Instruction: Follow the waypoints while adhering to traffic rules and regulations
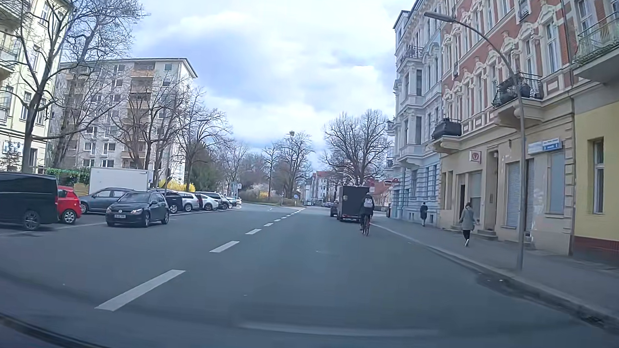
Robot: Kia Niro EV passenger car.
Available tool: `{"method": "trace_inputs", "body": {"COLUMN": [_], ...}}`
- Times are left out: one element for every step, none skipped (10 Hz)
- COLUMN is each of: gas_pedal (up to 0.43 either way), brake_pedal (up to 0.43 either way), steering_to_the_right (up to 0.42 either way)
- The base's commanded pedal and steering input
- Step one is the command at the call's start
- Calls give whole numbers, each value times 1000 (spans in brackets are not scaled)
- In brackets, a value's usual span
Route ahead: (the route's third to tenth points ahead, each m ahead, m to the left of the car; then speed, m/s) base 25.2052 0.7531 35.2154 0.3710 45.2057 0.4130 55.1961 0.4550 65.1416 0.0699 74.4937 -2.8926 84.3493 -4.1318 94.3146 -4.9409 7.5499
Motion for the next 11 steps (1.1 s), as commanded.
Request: {"method": "trace_inputs", "body": {"gas_pedal": [39, 47, 47, 47, 47, 47, 47, 47, 47, 47, 47], "brake_pedal": [0, 0, 0, 0, 0, 0, 0, 0, 0, 0, 0], "steering_to_the_right": [-4, -4, -4, -4, -4, -4, -5, -5, -5, -5, -6]}}
